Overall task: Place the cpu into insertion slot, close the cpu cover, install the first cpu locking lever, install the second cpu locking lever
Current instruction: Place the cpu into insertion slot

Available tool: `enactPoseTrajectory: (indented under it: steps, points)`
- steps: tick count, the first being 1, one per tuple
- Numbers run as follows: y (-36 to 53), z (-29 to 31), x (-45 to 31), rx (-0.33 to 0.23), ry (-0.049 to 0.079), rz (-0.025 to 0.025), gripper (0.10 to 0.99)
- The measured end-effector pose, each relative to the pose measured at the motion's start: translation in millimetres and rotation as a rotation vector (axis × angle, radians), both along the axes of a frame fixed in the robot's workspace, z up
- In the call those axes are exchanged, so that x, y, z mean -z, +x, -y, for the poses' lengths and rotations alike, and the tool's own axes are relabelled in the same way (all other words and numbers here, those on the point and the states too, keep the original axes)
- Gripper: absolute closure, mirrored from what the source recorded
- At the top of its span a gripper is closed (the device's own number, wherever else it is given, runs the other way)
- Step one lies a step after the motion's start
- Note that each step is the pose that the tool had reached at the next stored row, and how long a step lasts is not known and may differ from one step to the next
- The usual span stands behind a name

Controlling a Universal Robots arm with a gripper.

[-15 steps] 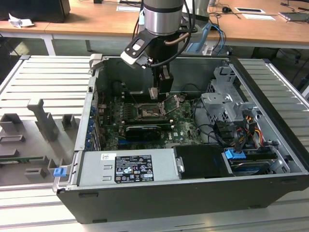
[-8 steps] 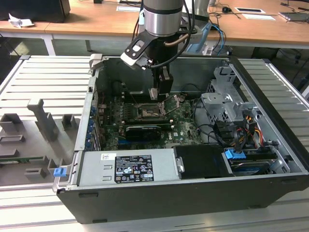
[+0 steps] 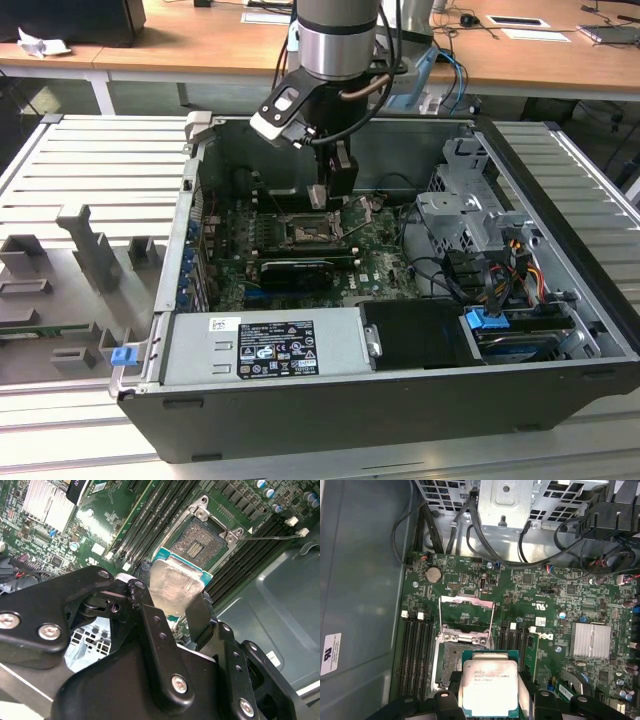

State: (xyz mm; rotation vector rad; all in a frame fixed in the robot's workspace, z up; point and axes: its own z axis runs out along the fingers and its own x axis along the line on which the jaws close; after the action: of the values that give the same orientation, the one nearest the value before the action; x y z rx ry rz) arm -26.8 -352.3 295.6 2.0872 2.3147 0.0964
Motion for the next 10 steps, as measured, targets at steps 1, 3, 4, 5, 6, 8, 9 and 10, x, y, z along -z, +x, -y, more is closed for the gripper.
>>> enactPoseTrajectory:
  steps: [1,3,4,5,6,8,9,10]
  points:
    - [0.0,0.0,0.2,0.000,0.000,0.0000,0.557]
    - [0.0,0.0,0.7,0.000,0.000,0.0000,0.557]
    - [0.0,0.0,0.8,0.000,0.000,0.0000,0.557]
    - [0.0,0.0,1.0,0.000,0.000,0.0000,0.557]
    - [0.0,0.0,1.3,0.000,0.000,0.0000,0.557]
    - [0.0,0.0,1.6,0.001,0.000,0.0000,0.557]
    - [0.0,0.0,2.3,0.001,0.000,0.0000,0.557]
    - [0.0,0.0,2.9,0.001,0.000,-0.0001,0.557]
